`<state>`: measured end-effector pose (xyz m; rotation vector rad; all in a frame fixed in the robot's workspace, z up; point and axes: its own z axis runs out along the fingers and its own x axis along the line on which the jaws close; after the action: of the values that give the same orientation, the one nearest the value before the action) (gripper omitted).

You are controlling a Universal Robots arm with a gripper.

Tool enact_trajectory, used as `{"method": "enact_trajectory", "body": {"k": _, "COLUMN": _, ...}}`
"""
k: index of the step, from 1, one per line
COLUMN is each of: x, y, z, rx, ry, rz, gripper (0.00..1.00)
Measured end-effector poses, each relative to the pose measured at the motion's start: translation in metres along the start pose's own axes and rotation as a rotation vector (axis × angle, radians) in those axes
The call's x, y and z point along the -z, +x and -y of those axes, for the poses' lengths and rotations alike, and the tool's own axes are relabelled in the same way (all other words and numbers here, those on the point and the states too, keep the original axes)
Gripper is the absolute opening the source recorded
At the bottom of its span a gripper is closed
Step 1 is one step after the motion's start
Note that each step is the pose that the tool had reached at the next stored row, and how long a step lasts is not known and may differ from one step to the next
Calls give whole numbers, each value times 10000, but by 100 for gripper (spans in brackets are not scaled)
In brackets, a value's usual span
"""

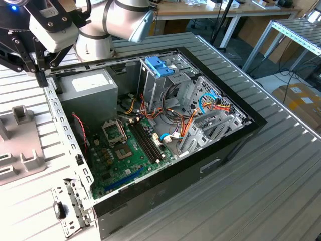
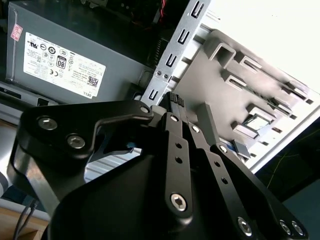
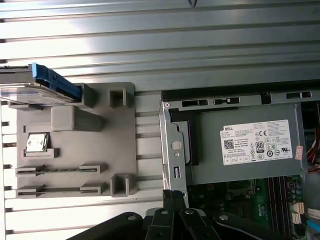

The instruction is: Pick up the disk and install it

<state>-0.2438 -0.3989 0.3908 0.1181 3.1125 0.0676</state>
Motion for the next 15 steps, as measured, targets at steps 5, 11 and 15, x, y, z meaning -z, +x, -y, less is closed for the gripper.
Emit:
{"method": "enact_trajectory", "body": {"k": 5, "x": 0, "y": 28, "z": 2, "rx": 0, "ry": 0, "rz": 0, "gripper": 11}}
{"method": "enact_trajectory", "body": {"k": 11, "x": 0, "y": 69, "z": 5, "rx": 0, "ry": 0, "rz": 0, "gripper": 11}}
{"method": "enact_trajectory", "body": {"k": 15, "x": -1, "y": 94, "z": 7, "rx": 1, "ry": 0, "rz": 0, "gripper": 11}}
